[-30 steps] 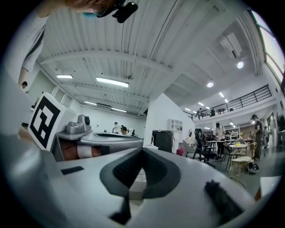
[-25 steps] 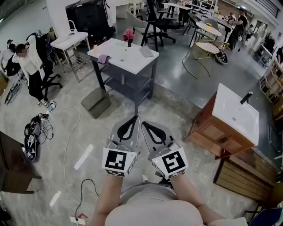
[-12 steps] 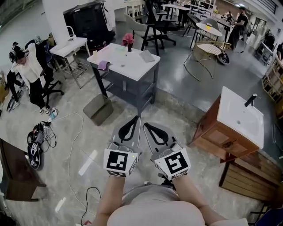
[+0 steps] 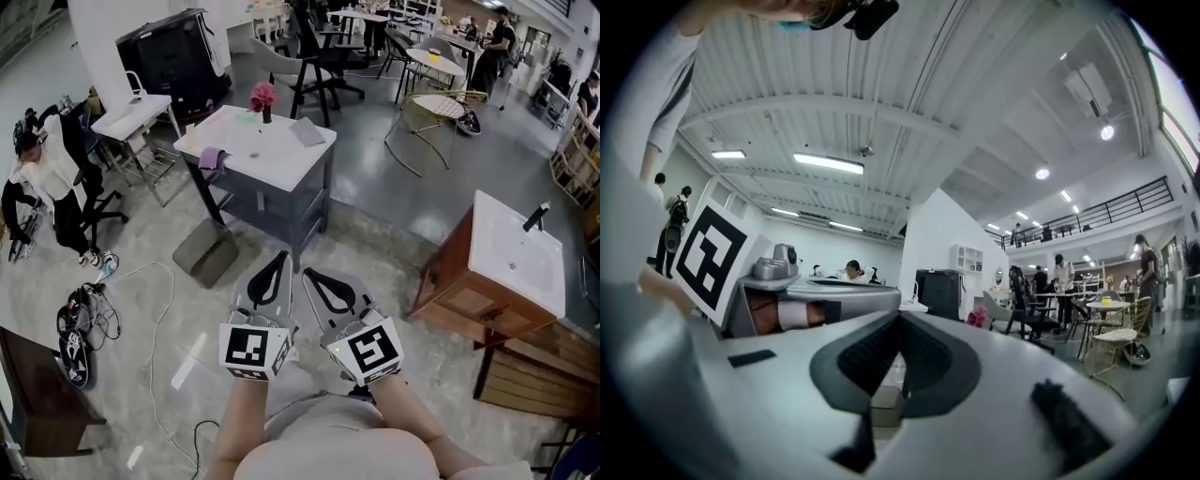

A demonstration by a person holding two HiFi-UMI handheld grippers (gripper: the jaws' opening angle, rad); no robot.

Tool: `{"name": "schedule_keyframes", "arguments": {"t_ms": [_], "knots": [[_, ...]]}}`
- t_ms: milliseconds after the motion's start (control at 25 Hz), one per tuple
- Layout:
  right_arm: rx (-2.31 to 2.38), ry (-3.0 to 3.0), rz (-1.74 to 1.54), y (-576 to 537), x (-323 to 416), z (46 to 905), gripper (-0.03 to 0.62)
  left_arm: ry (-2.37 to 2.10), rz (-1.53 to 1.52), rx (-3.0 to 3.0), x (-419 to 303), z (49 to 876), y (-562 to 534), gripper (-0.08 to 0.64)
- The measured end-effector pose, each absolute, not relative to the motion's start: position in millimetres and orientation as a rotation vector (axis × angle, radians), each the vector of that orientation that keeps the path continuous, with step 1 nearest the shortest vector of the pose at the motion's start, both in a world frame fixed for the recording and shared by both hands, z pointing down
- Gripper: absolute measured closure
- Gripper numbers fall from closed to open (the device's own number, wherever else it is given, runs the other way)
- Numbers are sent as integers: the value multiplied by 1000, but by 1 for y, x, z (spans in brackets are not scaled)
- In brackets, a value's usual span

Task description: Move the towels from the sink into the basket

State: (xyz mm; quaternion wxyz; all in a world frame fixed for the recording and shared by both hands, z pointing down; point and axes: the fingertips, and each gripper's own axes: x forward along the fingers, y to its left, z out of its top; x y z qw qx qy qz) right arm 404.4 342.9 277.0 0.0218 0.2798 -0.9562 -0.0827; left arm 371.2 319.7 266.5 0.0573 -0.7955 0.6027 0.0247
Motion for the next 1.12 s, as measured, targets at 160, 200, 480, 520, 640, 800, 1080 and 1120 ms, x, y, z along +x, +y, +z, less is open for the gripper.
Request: {"name": "schedule_keyframes", "arguments": {"t_ms": [160,200,480,520,640,800,1080,1120], "knots": [[855,-3002,-220,321,385,274,575,1810,70,-2422,355,266,296,555],[857,-3007,-199,316,380,275,577,1810,67,-2426,350,267,291,555],[919,-2958,-157,271,355,282,575,1809,72,-2458,317,272,248,555],[929,-2955,-154,266,352,281,575,1804,71,-2462,313,271,242,555],[956,-2946,-147,247,339,281,575,1783,72,-2473,301,270,227,555],[950,-2948,-129,225,313,283,575,1790,74,-2486,278,274,207,555],[979,-2937,-112,192,281,284,575,1754,74,-2511,251,274,172,555],[987,-2935,-111,186,278,283,575,1749,73,-2516,249,274,167,555]]}}
